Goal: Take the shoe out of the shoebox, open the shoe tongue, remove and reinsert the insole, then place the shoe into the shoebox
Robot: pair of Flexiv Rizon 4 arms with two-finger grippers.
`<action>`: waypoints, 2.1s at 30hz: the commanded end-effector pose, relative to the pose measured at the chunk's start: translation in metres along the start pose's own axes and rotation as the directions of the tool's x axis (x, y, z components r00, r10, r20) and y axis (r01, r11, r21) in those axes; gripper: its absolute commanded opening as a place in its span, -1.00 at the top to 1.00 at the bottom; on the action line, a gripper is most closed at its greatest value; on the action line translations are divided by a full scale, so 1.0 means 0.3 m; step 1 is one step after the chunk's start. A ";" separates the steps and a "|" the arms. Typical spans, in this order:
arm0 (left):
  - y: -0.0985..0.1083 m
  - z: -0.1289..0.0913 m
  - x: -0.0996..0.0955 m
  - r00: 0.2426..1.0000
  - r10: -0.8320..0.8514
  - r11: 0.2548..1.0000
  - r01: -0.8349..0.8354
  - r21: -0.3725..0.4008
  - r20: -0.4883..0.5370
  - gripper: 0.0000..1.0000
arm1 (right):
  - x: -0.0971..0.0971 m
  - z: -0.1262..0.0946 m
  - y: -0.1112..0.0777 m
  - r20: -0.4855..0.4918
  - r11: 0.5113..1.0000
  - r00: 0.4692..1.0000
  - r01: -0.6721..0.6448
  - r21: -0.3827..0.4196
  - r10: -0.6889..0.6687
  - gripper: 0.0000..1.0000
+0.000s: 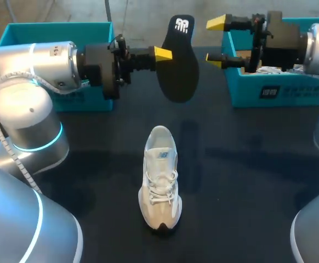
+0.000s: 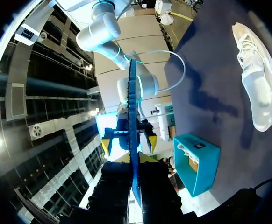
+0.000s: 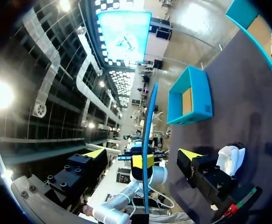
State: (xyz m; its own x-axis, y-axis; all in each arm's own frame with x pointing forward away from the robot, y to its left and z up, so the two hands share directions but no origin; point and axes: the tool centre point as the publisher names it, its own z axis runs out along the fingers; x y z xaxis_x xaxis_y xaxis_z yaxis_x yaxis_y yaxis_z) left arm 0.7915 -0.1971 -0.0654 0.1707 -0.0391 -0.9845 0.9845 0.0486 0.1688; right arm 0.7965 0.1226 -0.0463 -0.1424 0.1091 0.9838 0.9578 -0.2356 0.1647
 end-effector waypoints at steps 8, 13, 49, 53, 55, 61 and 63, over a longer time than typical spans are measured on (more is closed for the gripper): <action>0.012 -0.048 0.019 0.999 0.005 0.999 -0.003 0.037 -0.033 1.00 | -0.002 -0.115 -0.052 -0.032 0.997 0.999 0.042 0.064 -0.040 -1.00; 0.012 -0.048 0.019 0.999 0.005 0.999 -0.003 0.037 -0.033 1.00 | -0.012 -0.136 -0.069 -0.031 0.991 0.997 0.070 0.113 -0.067 -1.00; -0.048 -0.053 -0.080 0.325 -0.939 0.312 0.943 0.119 -0.115 1.00 | -0.026 -0.166 -0.120 -0.027 0.980 0.994 0.107 0.165 -0.104 -1.00; -0.069 -0.065 -0.071 0.231 -0.938 0.212 0.972 0.100 -0.259 1.00 | -0.026 -0.166 -0.120 -0.027 0.980 0.994 0.107 0.165 -0.104 -1.00; -0.077 -0.068 -0.066 0.247 -0.915 0.231 0.969 0.088 -0.318 1.00 | -0.026 -0.166 -0.120 -0.027 0.980 0.994 0.107 0.165 -0.104 -1.00; -0.077 -0.068 -0.066 0.247 -0.915 0.231 0.969 0.088 -0.318 1.00 | -0.026 -0.166 -0.120 -0.027 0.980 0.994 0.107 0.165 -0.104 -1.00; -0.077 -0.068 -0.066 0.247 -0.915 0.231 0.969 0.088 -0.318 1.00 | -0.026 -0.166 -0.120 -0.027 0.980 0.994 0.107 0.165 -0.104 -1.00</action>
State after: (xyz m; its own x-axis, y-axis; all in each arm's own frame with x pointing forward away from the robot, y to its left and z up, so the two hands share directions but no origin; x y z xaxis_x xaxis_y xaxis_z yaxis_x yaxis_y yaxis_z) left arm 0.7550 -0.1778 -0.0529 -0.8299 0.0691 -0.5535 0.5435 -0.1232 -0.8303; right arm 0.7498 0.0806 -0.0558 -0.2472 0.1066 0.9631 0.9653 -0.0592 0.2543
